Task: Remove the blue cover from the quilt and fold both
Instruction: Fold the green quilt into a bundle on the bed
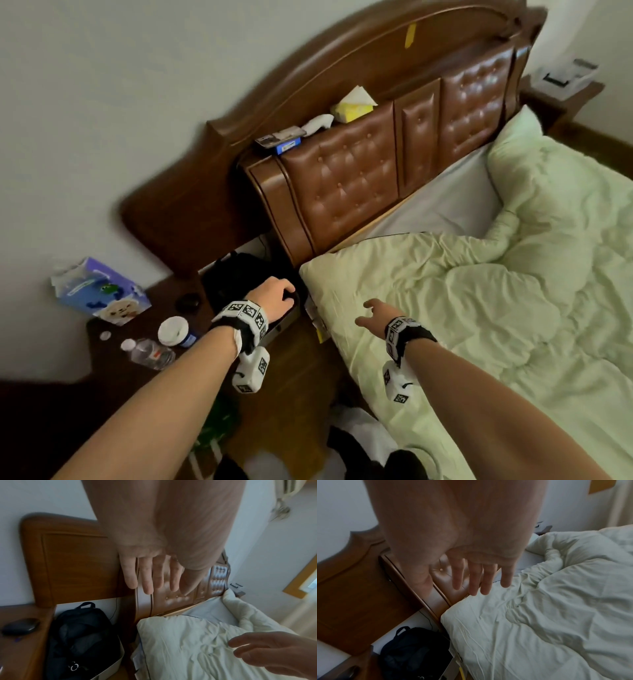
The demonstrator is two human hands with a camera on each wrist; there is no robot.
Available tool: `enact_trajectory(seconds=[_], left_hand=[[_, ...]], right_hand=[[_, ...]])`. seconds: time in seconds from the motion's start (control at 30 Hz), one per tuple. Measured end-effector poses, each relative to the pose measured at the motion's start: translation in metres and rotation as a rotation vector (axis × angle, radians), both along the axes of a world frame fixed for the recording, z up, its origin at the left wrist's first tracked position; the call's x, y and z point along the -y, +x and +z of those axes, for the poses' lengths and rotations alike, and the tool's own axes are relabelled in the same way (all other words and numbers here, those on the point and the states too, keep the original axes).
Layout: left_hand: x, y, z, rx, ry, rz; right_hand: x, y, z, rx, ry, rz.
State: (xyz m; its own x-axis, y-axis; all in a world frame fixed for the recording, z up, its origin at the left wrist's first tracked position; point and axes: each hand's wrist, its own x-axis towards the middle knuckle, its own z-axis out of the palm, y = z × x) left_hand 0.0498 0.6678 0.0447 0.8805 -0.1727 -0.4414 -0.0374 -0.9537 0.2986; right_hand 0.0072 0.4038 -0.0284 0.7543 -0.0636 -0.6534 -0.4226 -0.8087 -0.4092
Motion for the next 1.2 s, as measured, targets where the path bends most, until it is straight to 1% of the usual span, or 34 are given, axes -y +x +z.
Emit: enact_trajectory(seconds=[0.07, 0.17, 0.27, 0.37, 0.47, 0.53, 0.63, 0.7, 0.77, 0.8, 0.87, 0.9, 0.97, 1.03, 1.1, 1.13, 1.2], left_hand=[[0.003, 0.036, -0.016, -0.054, -0.01, 0.031], [0.023, 0.089, -0.04, -0.138, -0.027, 0.019], [0.046, 0.146, -0.08, -0.194, -0.002, -0.004], [0.066, 0.201, -0.135, -0.248, 0.005, -0.015], [0.081, 0.246, -0.204, -0.251, 0.016, -0.014], [0.091, 0.265, -0.251, -0.276, 0.027, -0.033], [0.101, 0.278, -0.311, -0.376, 0.024, -0.026], [0.106, 0.281, -0.341, -0.46, -0.016, 0.036], [0.108, 0.284, -0.361, -0.502, 0.004, 0.064], [0.109, 0.286, -0.366, -0.522, 0.019, 0.042], [0.111, 0.291, -0.364, -0.534, 0.049, -0.08], [0.113, 0.295, -0.358, -0.527, 0.079, -0.156], [0.118, 0.298, -0.342, -0.482, 0.131, -0.255], [0.126, 0.3, -0.318, -0.496, 0.104, -0.256], [0.132, 0.3, -0.286, -0.507, 0.003, -0.232], [0.132, 0.301, -0.265, -0.491, -0.039, -0.22], [0.123, 0.303, -0.222, -0.395, -0.08, -0.187]], right_hand=[[-0.002, 0.037, -0.01, -0.031, 0.011, 0.009], [0.006, 0.084, -0.027, -0.062, 0.016, -0.007], [0.014, 0.125, -0.055, -0.091, 0.025, -0.03], [0.01, 0.162, -0.095, -0.114, 0.056, -0.046], [-0.001, 0.192, -0.147, -0.144, 0.113, -0.089], [-0.005, 0.202, -0.185, -0.17, 0.129, -0.13], [-0.009, 0.201, -0.238, -0.215, 0.097, -0.216], [-0.011, 0.192, -0.264, -0.24, 0.093, -0.296], [-0.013, 0.181, -0.282, -0.249, 0.119, -0.383], [-0.015, 0.175, -0.288, -0.25, 0.134, -0.42], [-0.016, 0.166, -0.29, -0.253, 0.157, -0.47], [-0.016, 0.165, -0.286, -0.253, 0.165, -0.481], [-0.017, 0.167, -0.274, -0.238, 0.191, -0.488], [-0.021, 0.177, -0.255, -0.214, 0.231, -0.46], [-0.028, 0.19, -0.23, -0.199, 0.282, -0.441], [-0.032, 0.196, -0.216, -0.187, 0.297, -0.439], [-0.044, 0.205, -0.183, -0.131, 0.299, -0.409]])
